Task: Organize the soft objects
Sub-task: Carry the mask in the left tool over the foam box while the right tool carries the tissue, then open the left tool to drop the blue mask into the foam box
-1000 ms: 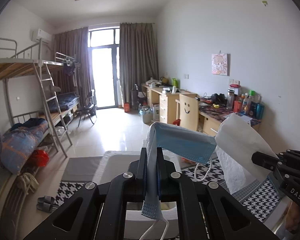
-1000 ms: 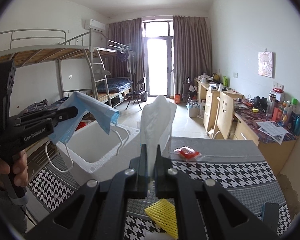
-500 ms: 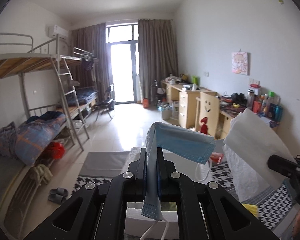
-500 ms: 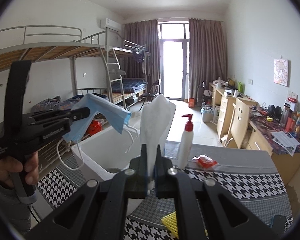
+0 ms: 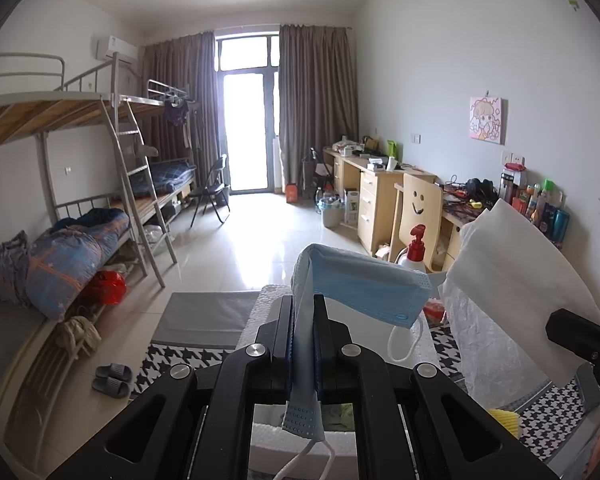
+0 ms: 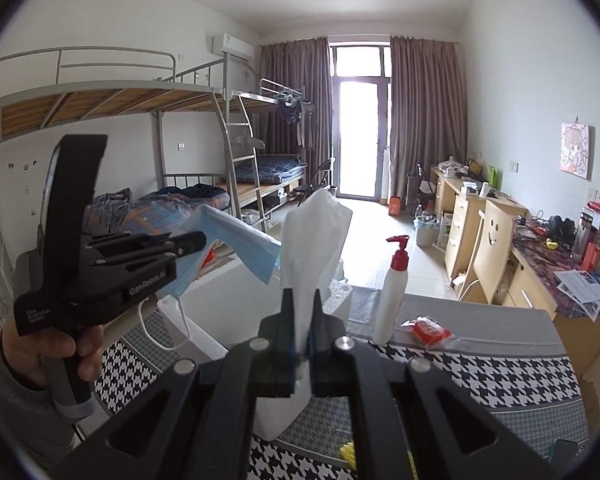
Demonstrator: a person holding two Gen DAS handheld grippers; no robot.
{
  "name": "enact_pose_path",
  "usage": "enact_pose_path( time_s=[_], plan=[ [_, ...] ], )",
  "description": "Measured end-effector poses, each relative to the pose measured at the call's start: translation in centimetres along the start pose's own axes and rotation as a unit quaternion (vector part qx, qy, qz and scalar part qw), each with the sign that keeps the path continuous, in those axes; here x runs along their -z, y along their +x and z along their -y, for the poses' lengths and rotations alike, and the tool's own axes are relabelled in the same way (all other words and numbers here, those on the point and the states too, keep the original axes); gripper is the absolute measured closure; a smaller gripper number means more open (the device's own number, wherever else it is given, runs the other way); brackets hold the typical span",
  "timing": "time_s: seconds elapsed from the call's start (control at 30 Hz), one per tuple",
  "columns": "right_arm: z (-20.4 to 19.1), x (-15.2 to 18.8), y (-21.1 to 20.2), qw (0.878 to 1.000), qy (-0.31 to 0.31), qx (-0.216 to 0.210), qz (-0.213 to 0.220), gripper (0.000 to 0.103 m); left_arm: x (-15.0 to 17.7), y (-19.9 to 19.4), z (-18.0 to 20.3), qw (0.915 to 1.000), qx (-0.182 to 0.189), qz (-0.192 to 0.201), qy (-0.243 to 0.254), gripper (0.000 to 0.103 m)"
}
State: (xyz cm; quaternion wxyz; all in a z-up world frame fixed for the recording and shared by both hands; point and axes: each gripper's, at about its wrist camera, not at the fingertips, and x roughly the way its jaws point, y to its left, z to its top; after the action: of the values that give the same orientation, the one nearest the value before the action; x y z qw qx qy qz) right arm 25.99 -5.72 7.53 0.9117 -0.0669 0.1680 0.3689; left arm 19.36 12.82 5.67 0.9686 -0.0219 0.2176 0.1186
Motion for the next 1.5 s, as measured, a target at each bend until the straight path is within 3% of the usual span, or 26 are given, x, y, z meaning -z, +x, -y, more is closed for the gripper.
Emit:
enact_pose_path(
  time_s=[0.43, 0.57, 0.6, 0.63, 0.7, 0.77, 0.83, 0.87, 1.5],
  plan=[
    [-0.2, 0.0, 0.9, 1.000, 0.000, 0.001, -0.009, 0.096, 0.6, 2.4, -0.3, 0.9995, 0.012, -0.028, -0.006, 0.095],
    [0.0, -0.1, 1.2, 1.000, 0.004, 0.003, -0.011, 0.096, 0.9, 3.2, -0.6, 0.9990, 0.011, -0.043, -0.010, 0.088],
    [0.0, -0.1, 1.3, 1.000, 0.004, 0.004, -0.012, 0.096, 1.0, 3.3, -0.6, 0.9989, 0.013, -0.044, -0.010, 0.074],
    [0.0, -0.1, 1.4, 1.000, 0.005, 0.004, -0.014, 0.096, 1.0, 3.3, -0.7, 0.9988, 0.015, -0.045, -0.011, 0.053],
    [0.0, -0.2, 1.6, 1.000, 0.002, 0.006, -0.017, 0.096, 1.1, 3.1, -0.7, 0.9990, 0.016, -0.041, -0.014, 0.030],
    [0.0, -0.2, 1.7, 1.000, 0.002, 0.007, -0.018, 0.096, 1.1, 2.8, -0.9, 0.9992, 0.016, -0.033, -0.016, 0.026],
    [0.0, -0.3, 1.7, 1.000, 0.001, 0.009, -0.019, 0.096, 1.0, 2.4, -0.8, 0.9994, 0.015, -0.029, -0.012, 0.005],
    [-0.1, -0.4, 1.8, 1.000, 0.001, 0.011, -0.020, 0.096, 1.0, 2.2, -0.6, 0.9996, 0.015, -0.021, -0.010, 0.002],
    [-1.0, -2.1, 2.1, 1.000, -0.015, 0.008, -0.013, 0.096, 1.2, 0.0, -1.5, 0.9999, -0.007, 0.009, -0.008, 0.001]
  ],
)
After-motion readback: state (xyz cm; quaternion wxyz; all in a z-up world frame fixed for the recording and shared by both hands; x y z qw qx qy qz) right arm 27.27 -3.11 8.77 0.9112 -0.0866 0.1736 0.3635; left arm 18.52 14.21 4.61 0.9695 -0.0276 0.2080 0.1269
